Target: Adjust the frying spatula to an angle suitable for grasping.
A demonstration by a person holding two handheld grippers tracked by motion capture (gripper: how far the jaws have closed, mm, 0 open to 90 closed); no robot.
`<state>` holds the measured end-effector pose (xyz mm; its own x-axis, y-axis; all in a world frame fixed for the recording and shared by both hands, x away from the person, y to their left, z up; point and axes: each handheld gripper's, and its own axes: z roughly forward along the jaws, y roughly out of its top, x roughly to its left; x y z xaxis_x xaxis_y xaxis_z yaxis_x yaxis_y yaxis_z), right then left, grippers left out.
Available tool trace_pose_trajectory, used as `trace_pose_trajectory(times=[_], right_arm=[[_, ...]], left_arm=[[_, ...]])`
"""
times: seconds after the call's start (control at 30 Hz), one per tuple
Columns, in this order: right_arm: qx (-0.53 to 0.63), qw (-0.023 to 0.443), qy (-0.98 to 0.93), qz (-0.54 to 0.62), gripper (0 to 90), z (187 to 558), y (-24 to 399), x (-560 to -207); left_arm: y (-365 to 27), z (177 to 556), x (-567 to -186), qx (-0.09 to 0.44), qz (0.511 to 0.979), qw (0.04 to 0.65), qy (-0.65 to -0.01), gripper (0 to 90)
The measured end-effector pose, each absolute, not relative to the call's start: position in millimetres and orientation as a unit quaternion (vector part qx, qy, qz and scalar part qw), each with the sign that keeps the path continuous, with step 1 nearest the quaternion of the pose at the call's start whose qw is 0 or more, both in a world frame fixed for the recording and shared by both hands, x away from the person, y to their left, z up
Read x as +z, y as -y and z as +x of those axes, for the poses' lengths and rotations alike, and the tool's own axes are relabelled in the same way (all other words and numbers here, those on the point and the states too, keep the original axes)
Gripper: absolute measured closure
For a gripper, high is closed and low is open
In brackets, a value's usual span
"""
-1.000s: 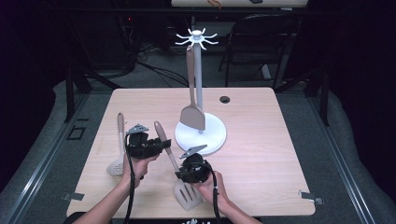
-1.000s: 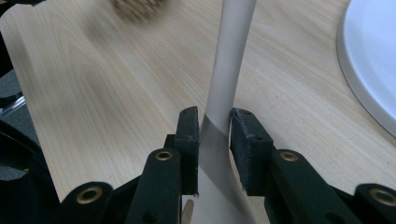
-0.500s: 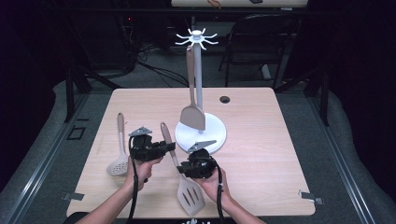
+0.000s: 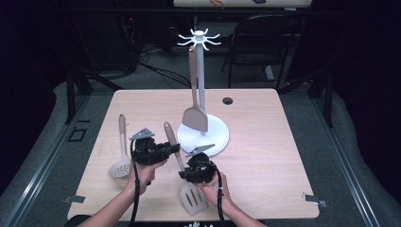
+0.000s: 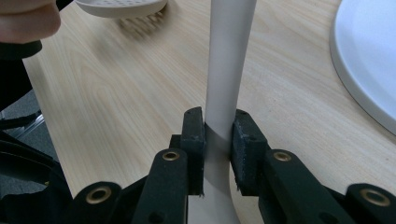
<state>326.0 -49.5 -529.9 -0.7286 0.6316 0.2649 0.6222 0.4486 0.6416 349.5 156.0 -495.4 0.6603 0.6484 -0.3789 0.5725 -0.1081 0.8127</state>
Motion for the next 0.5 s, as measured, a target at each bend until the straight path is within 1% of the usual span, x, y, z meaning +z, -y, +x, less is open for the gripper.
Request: trace_pose_trajectory(times=[0.2,0.3,0.4,0.5], right_arm=[[0.382,0.014,-0.846,0.371,77.7,326.8,51.6,-526.8],[0.388,0.023,-0.842,0.374,77.9,328.2,54.2,-524.2],[0.387,0.023,-0.843,0.374,77.9,329.3,56.0,-521.7],[0.39,0.027,-0.842,0.372,77.7,329.7,57.0,-521.6]], left_arm=[[-149.2,344.8,-497.1,0.039,0.755,0.521,-0.396,68.4],[-142.4,341.9,-500.2,0.034,0.769,0.511,-0.384,69.5],[-140.1,341.2,-499.4,0.034,0.77,0.511,-0.381,71.0],[-141.1,343.3,-500.7,0.019,0.764,0.518,-0.384,72.4]])
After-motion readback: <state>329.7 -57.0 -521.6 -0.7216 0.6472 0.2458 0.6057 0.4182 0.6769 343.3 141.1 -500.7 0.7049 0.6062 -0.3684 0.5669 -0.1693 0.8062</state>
